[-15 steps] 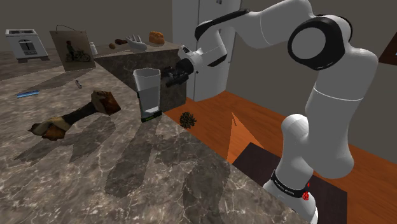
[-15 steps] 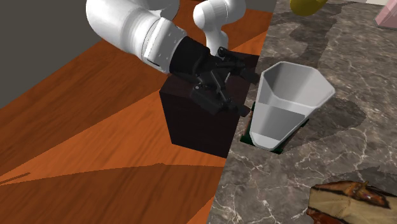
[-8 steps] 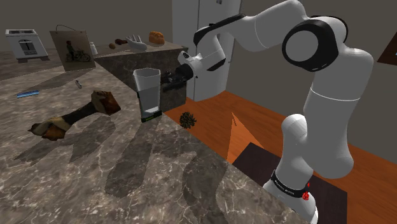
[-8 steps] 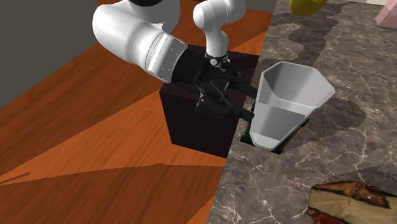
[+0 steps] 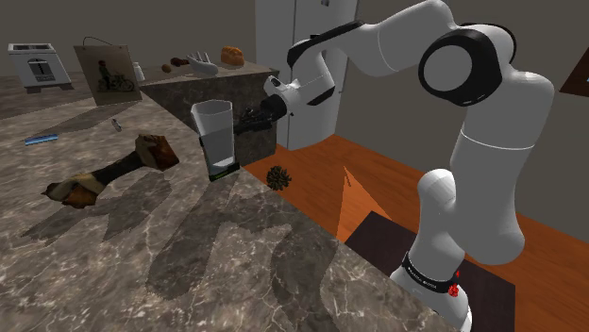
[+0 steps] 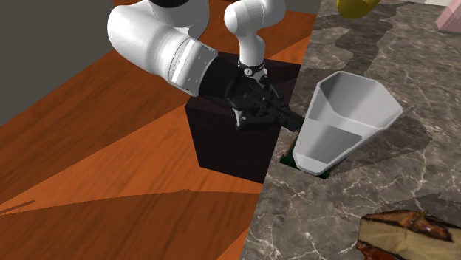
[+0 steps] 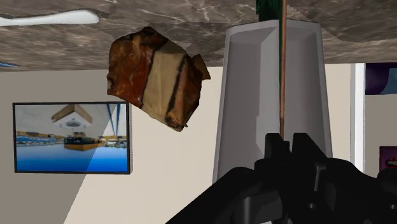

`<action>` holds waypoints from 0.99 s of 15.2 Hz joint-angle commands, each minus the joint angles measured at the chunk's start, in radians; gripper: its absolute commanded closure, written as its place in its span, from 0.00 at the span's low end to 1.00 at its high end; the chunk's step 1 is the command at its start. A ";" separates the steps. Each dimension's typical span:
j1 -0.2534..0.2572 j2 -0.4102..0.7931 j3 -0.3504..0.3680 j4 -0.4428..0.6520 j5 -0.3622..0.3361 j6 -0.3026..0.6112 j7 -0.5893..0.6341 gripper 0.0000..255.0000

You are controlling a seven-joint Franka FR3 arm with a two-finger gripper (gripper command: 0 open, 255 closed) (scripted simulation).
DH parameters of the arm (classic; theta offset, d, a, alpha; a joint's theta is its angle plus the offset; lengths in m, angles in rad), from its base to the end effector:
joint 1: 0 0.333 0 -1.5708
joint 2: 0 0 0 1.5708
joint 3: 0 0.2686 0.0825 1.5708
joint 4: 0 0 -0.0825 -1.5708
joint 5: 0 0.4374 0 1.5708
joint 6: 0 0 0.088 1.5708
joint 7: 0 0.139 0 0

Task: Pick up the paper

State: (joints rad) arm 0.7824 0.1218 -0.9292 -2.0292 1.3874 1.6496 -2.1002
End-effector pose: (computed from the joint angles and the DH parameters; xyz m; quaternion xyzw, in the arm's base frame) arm 0.6065 0.0467 0.3608 -0.6006 -0.5337 -0.4451 0.3954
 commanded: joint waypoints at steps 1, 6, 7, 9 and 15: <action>0.000 0.000 0.000 -0.001 0.000 0.000 0.000 1.00; 0.011 -0.043 -0.002 0.025 -0.031 0.013 0.055 1.00; 0.013 -0.051 -0.001 0.030 -0.037 0.015 0.066 1.00; 0.017 -0.066 -0.001 0.042 -0.048 0.018 0.089 1.00; 0.025 -0.105 0.002 0.082 -0.079 0.025 0.156 1.00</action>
State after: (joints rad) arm 0.8076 0.0231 -0.9265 -1.9547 1.3136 1.6759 -1.9551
